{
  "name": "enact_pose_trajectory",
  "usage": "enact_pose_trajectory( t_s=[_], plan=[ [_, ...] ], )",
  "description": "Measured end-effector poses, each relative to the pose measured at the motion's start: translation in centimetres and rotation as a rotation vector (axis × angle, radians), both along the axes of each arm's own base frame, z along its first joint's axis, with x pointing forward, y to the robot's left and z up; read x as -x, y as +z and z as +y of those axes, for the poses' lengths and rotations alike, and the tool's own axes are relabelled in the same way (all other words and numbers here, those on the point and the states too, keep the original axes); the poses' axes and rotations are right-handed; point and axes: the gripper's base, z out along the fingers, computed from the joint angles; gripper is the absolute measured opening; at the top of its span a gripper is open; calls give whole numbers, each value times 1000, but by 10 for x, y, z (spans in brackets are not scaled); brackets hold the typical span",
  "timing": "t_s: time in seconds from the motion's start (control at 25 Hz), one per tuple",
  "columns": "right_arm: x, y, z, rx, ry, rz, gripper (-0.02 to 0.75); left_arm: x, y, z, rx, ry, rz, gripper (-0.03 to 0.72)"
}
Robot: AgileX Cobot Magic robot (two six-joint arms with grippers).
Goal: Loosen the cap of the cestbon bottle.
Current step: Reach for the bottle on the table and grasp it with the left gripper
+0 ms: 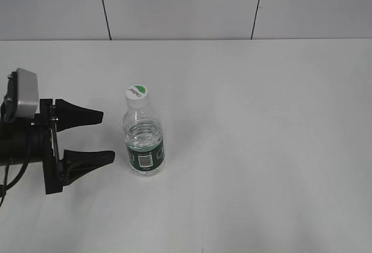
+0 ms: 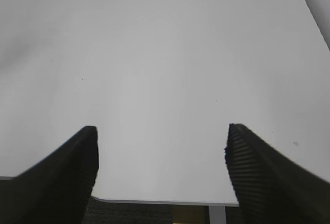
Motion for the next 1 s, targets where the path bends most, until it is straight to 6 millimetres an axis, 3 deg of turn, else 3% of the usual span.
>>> enact_pose_trajectory(
  t_s=[0.36, 0.8, 1.0],
  plan=[
    [0, 0, 0, 0, 0, 0, 587, -3, -4, -2, 2, -16, 30, 590],
    [0, 0, 0, 0, 0, 0, 587, -7, -12, -21, -109, -87, 57, 590],
    [0, 0, 0, 0, 0, 0, 587, -19, -9, -28, -127, -92, 35, 590]
  ],
)
